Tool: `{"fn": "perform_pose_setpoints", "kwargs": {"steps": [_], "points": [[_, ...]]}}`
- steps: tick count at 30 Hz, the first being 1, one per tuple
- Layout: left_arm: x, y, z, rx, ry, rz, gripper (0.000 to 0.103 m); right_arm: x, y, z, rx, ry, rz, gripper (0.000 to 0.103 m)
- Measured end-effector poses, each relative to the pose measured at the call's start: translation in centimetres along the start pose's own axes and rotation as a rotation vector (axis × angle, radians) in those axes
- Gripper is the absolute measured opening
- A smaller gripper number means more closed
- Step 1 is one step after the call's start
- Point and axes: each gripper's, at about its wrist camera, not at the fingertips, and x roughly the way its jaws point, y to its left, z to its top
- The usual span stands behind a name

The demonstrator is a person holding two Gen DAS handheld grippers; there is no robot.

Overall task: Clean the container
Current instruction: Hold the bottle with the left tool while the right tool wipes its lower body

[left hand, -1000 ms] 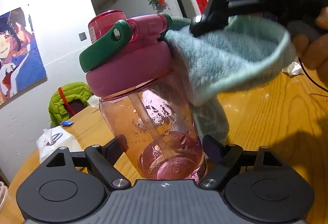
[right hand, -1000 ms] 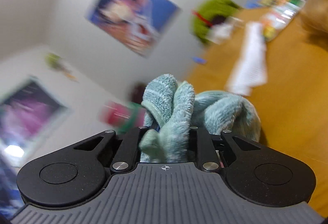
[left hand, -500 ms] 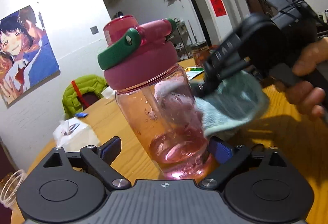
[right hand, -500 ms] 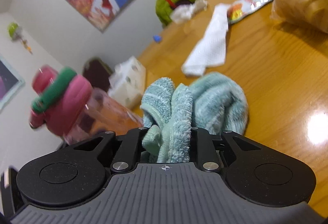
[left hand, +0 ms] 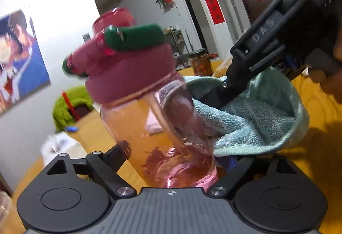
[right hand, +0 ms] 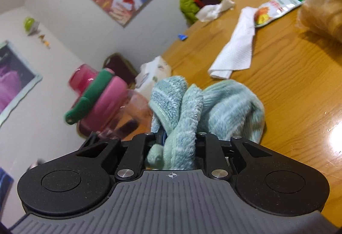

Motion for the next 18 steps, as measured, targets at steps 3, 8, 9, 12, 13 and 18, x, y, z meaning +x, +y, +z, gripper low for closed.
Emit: {"fn": "perform_pose_setpoints", "kwargs": {"steps": [3, 8, 9, 12, 13, 18], "points": [[-0.1, -0.7, -0.2, 0.024, 0.002, 0.025, 0.084, 0.5, -0.2, -0.3, 0.008, 0.004, -0.027, 0.022], [-0.2, -1.3, 0.1, 0.028, 0.005, 0.031, 0.084, 0.2, 0.1, -0.6, 0.023, -0.051, -0.002, 0.021], [-0.2, -1.4, 0.2, 0.029, 0.007, 0.032, 0.084, -0.6, 0.1, -0.5, 0.043, -0.088, 0.058, 0.021], [-0.3, -1.9, 0.4, 0.035, 0.008, 0.035, 0.084, -2.8, -0.7, -0.1, 0.149, -0.193, 0.284, 0.022], [-0.3, -2.0, 0.4, 0.037, 0.007, 0.034, 0.084, -3.0, -1.1, -0.1, 0.179, -0.199, 0.323, 0.023], [0.4, -0.7, 0.1, 0.024, 0.009, 0.032, 0.083, -0.5, -2.3, -0.7, 0.232, -0.089, 0.177, 0.023]]}}
